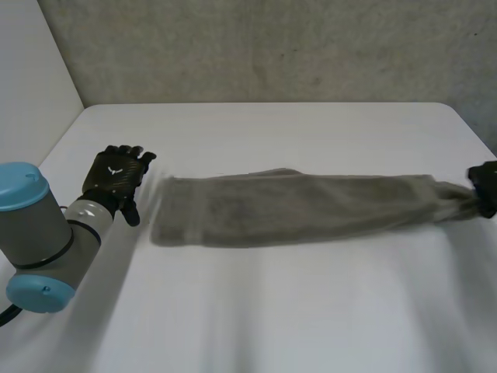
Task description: Fold the laundry
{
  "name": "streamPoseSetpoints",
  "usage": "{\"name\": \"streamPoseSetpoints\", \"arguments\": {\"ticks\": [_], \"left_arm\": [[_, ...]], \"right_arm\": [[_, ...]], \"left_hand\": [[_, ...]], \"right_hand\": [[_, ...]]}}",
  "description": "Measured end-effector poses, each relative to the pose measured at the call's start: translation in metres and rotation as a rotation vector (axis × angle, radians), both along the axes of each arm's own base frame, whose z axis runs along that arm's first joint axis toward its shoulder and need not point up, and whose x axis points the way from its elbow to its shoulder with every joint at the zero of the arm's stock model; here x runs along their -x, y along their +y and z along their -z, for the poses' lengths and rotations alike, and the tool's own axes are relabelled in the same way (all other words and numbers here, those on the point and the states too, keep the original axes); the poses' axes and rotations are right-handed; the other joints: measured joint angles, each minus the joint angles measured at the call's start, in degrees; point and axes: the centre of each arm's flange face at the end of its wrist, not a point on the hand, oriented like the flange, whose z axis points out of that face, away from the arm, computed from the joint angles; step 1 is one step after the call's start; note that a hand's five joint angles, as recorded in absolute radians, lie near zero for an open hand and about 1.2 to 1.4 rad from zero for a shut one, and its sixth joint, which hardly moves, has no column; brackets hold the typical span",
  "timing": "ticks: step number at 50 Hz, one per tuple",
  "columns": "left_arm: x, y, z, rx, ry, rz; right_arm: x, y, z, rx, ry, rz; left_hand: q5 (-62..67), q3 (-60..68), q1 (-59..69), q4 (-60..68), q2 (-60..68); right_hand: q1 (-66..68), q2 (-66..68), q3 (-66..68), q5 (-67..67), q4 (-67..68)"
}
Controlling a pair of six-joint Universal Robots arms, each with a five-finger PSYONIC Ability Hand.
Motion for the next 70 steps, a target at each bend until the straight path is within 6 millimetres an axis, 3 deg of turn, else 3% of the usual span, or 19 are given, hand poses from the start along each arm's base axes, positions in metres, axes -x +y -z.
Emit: {"name": "streamPoseSetpoints", "arguments": {"ticks": [7, 9, 12, 16, 19, 21, 23, 27, 32, 34, 36, 40, 45, 48, 52, 57, 62, 66, 70], "left_arm": [[0.000, 0.002, -0.001, 0.000, 0.000, 0.000], [-0.001, 0.002, -0.002, 0.001, 0.000, 0.000], [-0.001, 0.003, -0.002, 0.002, 0.000, 0.000], [-0.001, 0.005, -0.002, 0.001, 0.000, 0.001], [0.000, 0.006, -0.002, 0.000, 0.000, 0.002], [0.000, 0.006, -0.002, -0.001, 0.000, 0.004], [0.000, 0.006, -0.002, -0.002, 0.000, 0.005], [0.000, 0.007, -0.001, -0.005, -0.001, 0.006], [0.001, 0.008, 0.000, -0.008, -0.002, 0.009], [0.002, 0.009, 0.001, -0.009, -0.002, 0.011], [0.003, 0.009, 0.001, -0.009, -0.002, 0.016], [0.012, 0.013, -0.002, 0.001, 0.002, 0.041], [0.030, 0.021, -0.013, 0.034, 0.018, 0.091], [0.047, 0.029, -0.024, 0.061, 0.050, 0.138], [0.067, 0.040, -0.034, 0.069, 0.111, 0.193], [0.098, 0.055, -0.036, 0.032, 0.209, 0.270], [0.120, 0.064, -0.019, -0.023, 0.237, 0.318], [0.126, 0.065, -0.002, -0.057, 0.223, 0.309], [0.125, 0.063, 0.011, -0.084, 0.199, 0.268]], "right_arm": [[0.032, -0.024, -0.020, 0.074, 0.168, 0.066], [0.030, -0.030, -0.030, 0.107, 0.198, 0.070], [0.008, -0.034, -0.049, 0.170, 0.221, 0.035], [-0.059, -0.023, -0.076, 0.272, 0.216, -0.106], [-0.140, 0.011, -0.088, 0.339, 0.186, -0.301], [-0.176, 0.033, -0.087, 0.349, 0.170, -0.402], [-0.226, 0.072, -0.077, 0.348, 0.152, -0.548], [-0.284, 0.134, -0.047, 0.309, 0.153, -0.755], [-0.319, 0.189, 0.007, 0.223, 0.214, -0.915], [-0.322, 0.197, 0.022, 0.197, 0.240, -0.933], [-0.322, 0.202, 0.034, 0.173, 0.267, -0.934], [-0.315, 0.199, 0.024, 0.176, 0.257, -0.884], [-0.288, 0.179, -0.021, 0.197, 0.116, -0.763], [-0.256, 0.159, -0.050, 0.189, -0.020, -0.665], [-0.221, 0.142, -0.059, 0.145, -0.126, -0.591], [-0.177, 0.122, -0.036, 0.023, -0.175, -0.501], [-0.148, 0.111, 0.000, -0.094, -0.167, -0.427], [-0.136, 0.103, 0.019, -0.144, -0.160, -0.386], [-0.133, 0.094, 0.027, -0.141, -0.151, -0.369]], "left_hand": [[0.0, 0.0, 0.0, 0.0, 0.0], [0.0, 0.0, 0.0, 0.0, 0.0], [0.0, 0.0, 0.0, 0.0, 0.0], [0.0, 0.0, 0.0, 0.0, 0.0], [0.0, 0.0, 0.0, 0.0, 0.0], [0.0, 0.0, 0.0, 0.0, 0.0], [0.0, 0.0, 0.0, 0.0, 0.0], [0.0, 0.0, 0.0, 0.0, 0.0], [0.0, 0.0, 0.0, 0.0, 0.0], [0.0, 0.0, 0.0, 0.0, 0.0], [0.0, 0.0, 0.0, 0.0, 0.0], [0.0, 0.0, 0.0, 0.0, 0.0], [0.0, 0.0, 0.0, 0.0, 0.0], [0.0, 0.0, 0.0, 0.0, 0.0], [0.0, 0.0, 0.0, 0.0, 0.0], [0.0, 0.0, 0.0, 0.0, 0.0], [0.0, 0.0, 0.0, 0.0, 0.0], [0.0, 0.0, 0.0, 0.0, 0.0], [0.0, 0.0, 0.0, 0.0, 0.0]], "right_hand": [[0.1, 0.0, 0.0, 0.0, 0.0], [0.1, 0.0, 0.0, 0.0, 0.0], [0.1, 0.0, 0.0, 0.0, 0.0], [0.2, 0.0, 0.0, 0.0, 0.0], [0.2, 0.6, 0.0, 0.0, 0.0], [0.2, 0.8, 0.0, 0.0, 0.0], [0.2, 0.8, 0.0, 0.0, 0.0], [0.2, 0.8, 0.0, 0.0, 0.0], [0.2, 0.8, 0.0, 0.3, 0.0], [-9.7, -9.5, -10.4, -10.1, -10.4], [-31.7, -30.7, -31.0, -31.3, -30.8], [-59.3, -60.1, -60.9, -61.8, -60.6], [-62.2, -61.5, -63.0, -62.3, -62.1], [-62.2, -61.5, -63.0, -62.3, -62.1], [-62.4, -61.5, -63.0, -62.3, -62.1], [-62.4, -61.5, -63.0, -62.3, -62.1], [-61.6, -61.0, -62.5, -61.9, -61.6], [-48.7, -48.2, -49.5, -48.3, -49.9], [-17.8, -16.5, -18.7, -18.3, -20.0]]}}
